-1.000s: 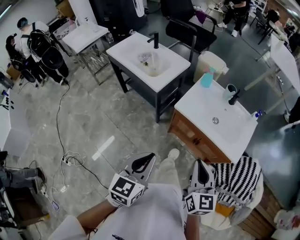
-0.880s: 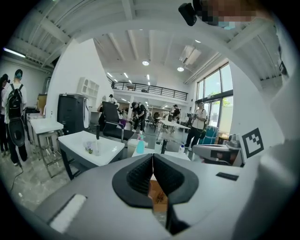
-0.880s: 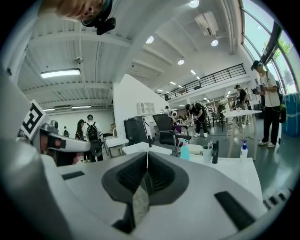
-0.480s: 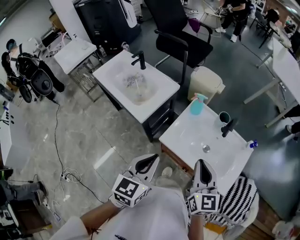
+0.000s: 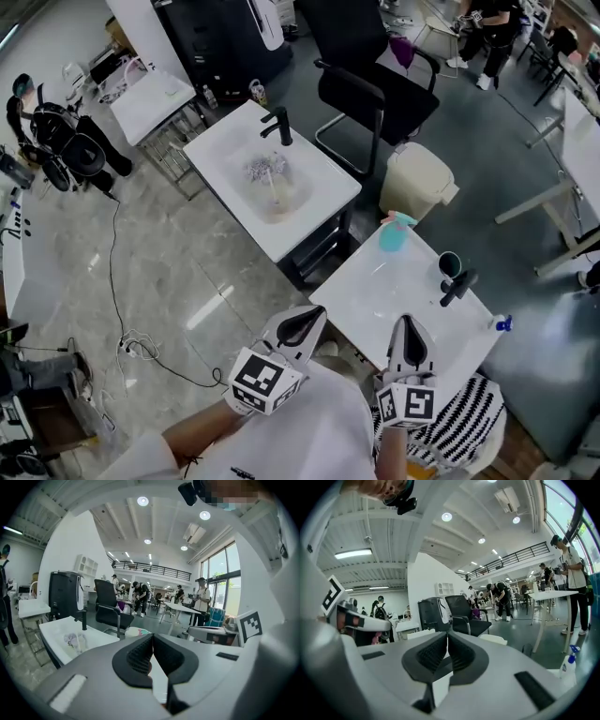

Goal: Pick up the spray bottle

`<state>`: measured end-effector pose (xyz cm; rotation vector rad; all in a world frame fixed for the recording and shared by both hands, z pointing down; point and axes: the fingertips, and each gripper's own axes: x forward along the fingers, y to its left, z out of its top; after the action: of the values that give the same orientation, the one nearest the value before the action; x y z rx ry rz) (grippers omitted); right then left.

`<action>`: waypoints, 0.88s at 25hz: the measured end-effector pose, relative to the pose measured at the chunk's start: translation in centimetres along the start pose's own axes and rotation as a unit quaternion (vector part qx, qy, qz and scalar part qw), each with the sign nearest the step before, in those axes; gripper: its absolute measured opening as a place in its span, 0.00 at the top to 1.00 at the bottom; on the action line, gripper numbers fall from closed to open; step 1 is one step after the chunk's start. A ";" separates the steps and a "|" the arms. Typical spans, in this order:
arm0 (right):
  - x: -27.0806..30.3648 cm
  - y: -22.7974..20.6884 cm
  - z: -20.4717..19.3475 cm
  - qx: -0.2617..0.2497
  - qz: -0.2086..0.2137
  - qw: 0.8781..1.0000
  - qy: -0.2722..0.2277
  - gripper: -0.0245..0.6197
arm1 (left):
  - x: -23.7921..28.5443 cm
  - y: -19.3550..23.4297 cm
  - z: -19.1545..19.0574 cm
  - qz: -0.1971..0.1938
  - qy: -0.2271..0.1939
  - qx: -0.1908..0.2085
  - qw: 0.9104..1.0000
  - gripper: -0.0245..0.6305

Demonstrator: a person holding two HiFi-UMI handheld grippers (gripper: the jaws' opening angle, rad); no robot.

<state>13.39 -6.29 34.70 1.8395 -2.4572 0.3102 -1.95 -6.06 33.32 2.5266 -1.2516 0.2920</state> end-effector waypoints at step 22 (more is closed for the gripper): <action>8.1 -4.1 0.3 -0.006 -0.020 1.000 0.005 0.95 | 7.9 2.0 0.9 -0.047 0.028 0.013 0.998 0.95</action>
<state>14.98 -15.12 36.23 1.8748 -2.4077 0.2992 1.23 -13.32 35.29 2.5719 -1.1126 0.3567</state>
